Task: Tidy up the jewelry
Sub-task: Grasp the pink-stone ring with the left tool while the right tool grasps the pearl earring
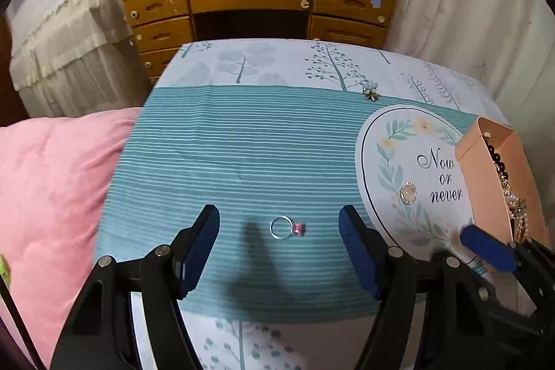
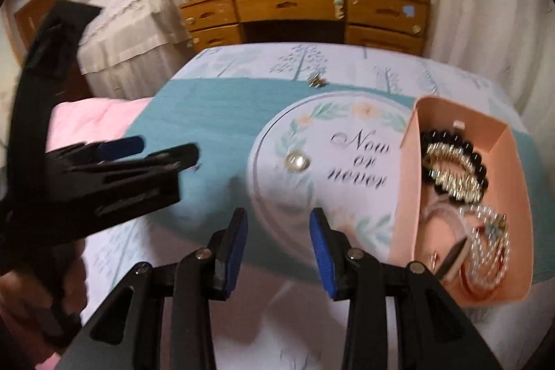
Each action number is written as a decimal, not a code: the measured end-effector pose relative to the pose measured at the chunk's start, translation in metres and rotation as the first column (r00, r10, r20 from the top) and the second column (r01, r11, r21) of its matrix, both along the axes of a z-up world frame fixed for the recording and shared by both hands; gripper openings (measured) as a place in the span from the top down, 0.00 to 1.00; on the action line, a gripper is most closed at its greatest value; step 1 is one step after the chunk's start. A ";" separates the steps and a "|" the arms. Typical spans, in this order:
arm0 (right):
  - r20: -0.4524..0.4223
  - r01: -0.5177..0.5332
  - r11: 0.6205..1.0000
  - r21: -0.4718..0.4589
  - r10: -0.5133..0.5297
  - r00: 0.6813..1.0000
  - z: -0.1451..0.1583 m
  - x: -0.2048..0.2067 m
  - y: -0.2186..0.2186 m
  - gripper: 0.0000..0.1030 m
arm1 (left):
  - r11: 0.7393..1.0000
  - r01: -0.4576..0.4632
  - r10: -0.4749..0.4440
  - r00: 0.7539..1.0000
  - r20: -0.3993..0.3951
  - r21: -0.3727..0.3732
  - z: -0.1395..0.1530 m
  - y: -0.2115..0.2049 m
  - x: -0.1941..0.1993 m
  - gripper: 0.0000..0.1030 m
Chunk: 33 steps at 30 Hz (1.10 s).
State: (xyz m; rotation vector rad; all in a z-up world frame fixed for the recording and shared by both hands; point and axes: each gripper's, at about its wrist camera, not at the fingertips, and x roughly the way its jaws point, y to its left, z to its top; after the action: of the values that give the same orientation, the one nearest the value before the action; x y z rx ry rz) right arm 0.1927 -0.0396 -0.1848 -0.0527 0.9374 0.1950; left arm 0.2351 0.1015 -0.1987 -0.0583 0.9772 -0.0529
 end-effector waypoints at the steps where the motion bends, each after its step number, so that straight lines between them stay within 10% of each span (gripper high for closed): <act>1: 0.001 0.014 1.000 -0.003 -0.014 1.000 -0.002 0.004 0.001 0.64 | 1.000 0.003 -0.003 1.000 -0.004 -0.006 -0.003 0.000 0.002 0.33; 13: 0.014 0.090 0.988 -0.122 -0.089 0.996 -0.027 0.040 0.021 0.64 | 0.999 0.015 -0.017 1.000 -0.024 -0.048 -0.024 0.006 0.008 0.46; 23: 0.035 0.071 0.991 -0.115 -0.067 0.997 -0.026 0.049 0.026 0.70 | 0.996 0.080 -0.080 0.997 0.004 0.025 -0.024 0.000 0.003 0.79; 33: 0.024 0.040 0.994 -0.097 -0.038 0.999 -0.026 0.050 0.025 0.81 | 0.997 0.068 -0.069 0.997 -0.022 -0.035 -0.023 0.003 0.005 0.81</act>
State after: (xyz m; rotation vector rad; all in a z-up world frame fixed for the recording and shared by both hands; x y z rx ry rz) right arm 0.2425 -0.0145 -0.2105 -0.1265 0.9245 0.1124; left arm 0.2399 0.1048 -0.2214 -0.0571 1.0016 -0.1319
